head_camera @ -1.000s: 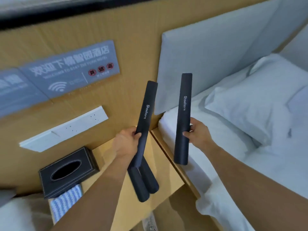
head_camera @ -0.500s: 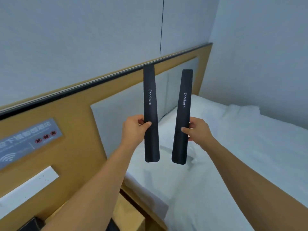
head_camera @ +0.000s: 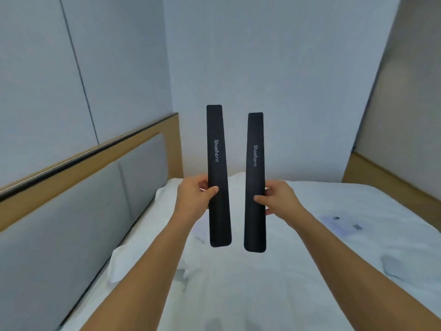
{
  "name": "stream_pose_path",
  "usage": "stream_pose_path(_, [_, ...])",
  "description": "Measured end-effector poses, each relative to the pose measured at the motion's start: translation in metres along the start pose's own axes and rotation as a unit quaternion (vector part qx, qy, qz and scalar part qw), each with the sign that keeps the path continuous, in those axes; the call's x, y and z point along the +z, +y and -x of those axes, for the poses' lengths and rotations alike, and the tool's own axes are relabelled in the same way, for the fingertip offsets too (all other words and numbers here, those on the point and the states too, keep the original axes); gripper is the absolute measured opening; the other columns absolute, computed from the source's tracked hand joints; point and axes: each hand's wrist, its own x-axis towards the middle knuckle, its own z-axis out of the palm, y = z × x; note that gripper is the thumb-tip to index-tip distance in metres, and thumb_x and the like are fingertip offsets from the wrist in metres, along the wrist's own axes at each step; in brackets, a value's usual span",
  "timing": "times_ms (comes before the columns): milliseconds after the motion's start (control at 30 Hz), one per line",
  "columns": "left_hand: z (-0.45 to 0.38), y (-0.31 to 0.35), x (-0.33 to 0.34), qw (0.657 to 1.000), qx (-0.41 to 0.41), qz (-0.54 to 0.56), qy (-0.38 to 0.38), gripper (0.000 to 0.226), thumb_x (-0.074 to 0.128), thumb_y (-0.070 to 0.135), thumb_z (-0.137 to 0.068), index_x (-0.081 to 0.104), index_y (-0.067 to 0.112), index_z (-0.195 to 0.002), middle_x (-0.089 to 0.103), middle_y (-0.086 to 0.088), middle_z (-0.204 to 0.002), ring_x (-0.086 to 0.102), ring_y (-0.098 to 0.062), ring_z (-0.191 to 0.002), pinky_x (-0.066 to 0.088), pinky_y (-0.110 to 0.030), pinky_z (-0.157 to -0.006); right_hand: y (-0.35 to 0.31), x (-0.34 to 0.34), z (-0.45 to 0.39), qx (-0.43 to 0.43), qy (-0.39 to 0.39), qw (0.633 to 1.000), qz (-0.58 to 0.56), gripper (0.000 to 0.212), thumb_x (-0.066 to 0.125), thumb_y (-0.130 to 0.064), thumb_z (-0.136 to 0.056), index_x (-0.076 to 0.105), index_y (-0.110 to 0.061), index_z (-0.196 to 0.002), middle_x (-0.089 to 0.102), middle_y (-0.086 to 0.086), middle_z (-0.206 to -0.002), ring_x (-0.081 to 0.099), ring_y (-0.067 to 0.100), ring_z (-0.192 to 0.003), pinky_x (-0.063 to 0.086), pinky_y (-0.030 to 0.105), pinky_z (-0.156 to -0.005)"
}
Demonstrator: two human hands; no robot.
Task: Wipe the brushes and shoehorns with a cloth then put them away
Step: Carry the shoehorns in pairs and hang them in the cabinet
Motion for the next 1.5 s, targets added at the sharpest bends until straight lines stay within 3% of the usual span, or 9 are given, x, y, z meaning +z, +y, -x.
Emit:
stream_pose_path(300, [-0.02, 0.072, 0.104, 0.979, 0.116, 0.057, -0.157, 0.014, 0.07, 0.011, -0.087, 0.071, 0.013, -0.101, 0.071, 0.002, -0.084, 0.07, -0.016, -0.077, 0.062, -0.033, -0.063, 0.014, -0.105, 0.05, 0.062, 0.183, 0.981, 0.014, 0.033, 0.065, -0.003, -0.092, 0.065, -0.009, -0.125, 0.071, 0.01, -0.115, 0.069, 0.032, -0.104, 0.06, 0.052, -0.084])
stream_pose_path(467, [-0.008, 0.101, 0.151, 0.951, 0.179, 0.072, -0.24, 0.009, 0.071, 0.016, -0.088, 0.07, 0.018, -0.096, 0.071, 0.001, -0.087, 0.07, -0.017, -0.077, 0.062, -0.031, -0.063, 0.024, -0.141, 0.102, 0.09, 0.276, 0.957, 0.006, 0.03, 0.065, -0.003, -0.093, 0.067, -0.012, -0.121, 0.074, 0.005, -0.109, 0.071, 0.023, -0.096, 0.063, 0.034, -0.071])
stream_pose_path(533, [0.005, 0.113, 0.172, 0.938, 0.197, 0.084, -0.274, 0.01, 0.071, 0.017, -0.088, 0.069, 0.019, -0.098, 0.071, 0.001, -0.09, 0.069, -0.016, -0.079, 0.062, -0.03, -0.064, 0.028, -0.156, 0.129, 0.105, 0.311, 0.944, 0.01, 0.03, 0.066, -0.004, -0.092, 0.067, -0.011, -0.121, 0.074, 0.005, -0.109, 0.071, 0.023, -0.097, 0.064, 0.037, -0.074])
stream_pose_path(633, [0.034, 0.135, 0.204, 0.913, 0.221, 0.107, -0.325, 0.015, 0.07, 0.018, -0.088, 0.069, 0.016, -0.103, 0.072, -0.002, -0.095, 0.069, -0.017, -0.082, 0.062, -0.033, -0.069, 0.036, -0.179, 0.176, 0.122, 0.363, 0.924, 0.02, 0.031, 0.067, -0.004, -0.091, 0.067, -0.012, -0.121, 0.074, 0.005, -0.108, 0.072, 0.024, -0.098, 0.063, 0.044, -0.078])
stream_pose_path(767, [0.088, 0.172, 0.247, 0.88, 0.25, 0.124, -0.385, 0.02, 0.069, 0.018, -0.089, 0.069, 0.011, -0.108, 0.072, -0.006, -0.1, 0.069, -0.023, -0.087, 0.062, -0.042, -0.074, 0.046, -0.213, 0.242, 0.142, 0.422, 0.895, 0.025, 0.031, 0.068, -0.003, -0.091, 0.066, -0.015, -0.119, 0.074, -0.004, -0.1, 0.071, 0.015, -0.091, 0.062, 0.028, -0.065])
stream_pose_path(833, [0.117, 0.192, 0.269, 0.86, 0.269, 0.134, -0.413, 0.021, 0.068, 0.018, -0.09, 0.069, 0.01, -0.11, 0.072, -0.007, -0.101, 0.069, -0.024, -0.089, 0.062, -0.044, -0.075, 0.051, -0.234, 0.275, 0.151, 0.447, 0.881, 0.03, 0.031, 0.068, -0.004, -0.091, 0.065, -0.016, -0.12, 0.073, -0.003, -0.102, 0.072, 0.017, -0.093, 0.062, 0.027, -0.064])
stream_pose_path(933, [0.16, 0.224, 0.302, 0.838, 0.287, 0.148, -0.44, 0.021, 0.068, 0.017, -0.09, 0.07, 0.009, -0.109, 0.072, -0.006, -0.099, 0.069, -0.023, -0.088, 0.061, -0.045, -0.077, 0.06, -0.267, 0.323, 0.163, 0.477, 0.862, 0.052, 0.035, 0.068, -0.005, -0.092, 0.064, -0.013, -0.126, 0.073, 0.002, -0.11, 0.071, 0.02, -0.097, 0.063, 0.033, -0.073])
stream_pose_path(1167, [0.261, 0.301, 0.382, 0.806, 0.322, 0.159, -0.47, 0.014, 0.069, 0.023, -0.09, 0.07, 0.013, -0.1, 0.073, -0.004, -0.094, 0.069, -0.02, -0.084, 0.061, -0.045, -0.077, 0.08, -0.351, 0.435, 0.178, 0.525, 0.829, 0.075, 0.031, 0.068, -0.005, -0.091, 0.067, -0.014, -0.121, 0.075, 0.002, -0.106, 0.072, 0.021, -0.098, 0.064, 0.036, -0.074])
stream_pose_path(1500, [0.376, 0.383, 0.481, 0.753, 0.332, 0.212, -0.527, 0.016, 0.07, 0.018, -0.089, 0.07, 0.009, -0.102, 0.072, -0.006, -0.096, 0.069, -0.021, -0.087, 0.06, -0.046, -0.08, 0.105, -0.451, 0.554, 0.203, 0.593, 0.774, 0.093, 0.023, 0.068, -0.005, -0.091, 0.067, -0.02, -0.108, 0.075, -0.003, -0.095, 0.071, 0.011, -0.087, 0.059, 0.023, -0.059])
